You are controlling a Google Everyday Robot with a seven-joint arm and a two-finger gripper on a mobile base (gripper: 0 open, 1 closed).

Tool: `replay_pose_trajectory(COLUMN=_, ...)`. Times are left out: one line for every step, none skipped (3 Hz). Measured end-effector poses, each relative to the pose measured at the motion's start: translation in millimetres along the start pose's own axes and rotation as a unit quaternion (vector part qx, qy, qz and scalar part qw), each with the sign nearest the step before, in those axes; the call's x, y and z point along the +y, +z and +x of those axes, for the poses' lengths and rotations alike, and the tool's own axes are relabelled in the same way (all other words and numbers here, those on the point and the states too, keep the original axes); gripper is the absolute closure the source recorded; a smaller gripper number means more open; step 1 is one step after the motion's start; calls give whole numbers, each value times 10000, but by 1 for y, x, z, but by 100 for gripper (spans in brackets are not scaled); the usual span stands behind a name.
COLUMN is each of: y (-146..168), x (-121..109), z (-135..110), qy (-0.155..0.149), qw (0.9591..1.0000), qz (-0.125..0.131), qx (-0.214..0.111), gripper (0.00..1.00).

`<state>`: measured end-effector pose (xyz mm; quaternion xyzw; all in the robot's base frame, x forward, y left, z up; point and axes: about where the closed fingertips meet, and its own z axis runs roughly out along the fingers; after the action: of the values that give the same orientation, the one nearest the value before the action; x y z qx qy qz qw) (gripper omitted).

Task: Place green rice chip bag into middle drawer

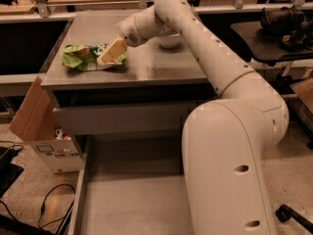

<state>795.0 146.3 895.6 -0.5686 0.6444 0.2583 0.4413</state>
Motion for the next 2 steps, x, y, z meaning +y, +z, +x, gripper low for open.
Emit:
replay_pose_trajectory(y=25, x=14, z=-7, qy=53, qw=9999, qz=-114, qx=99, gripper=0)
replay_pose_trajectory(y=46, x=29, z=-10, qy=34, qw=9995, qz=-189, qx=260, gripper=18)
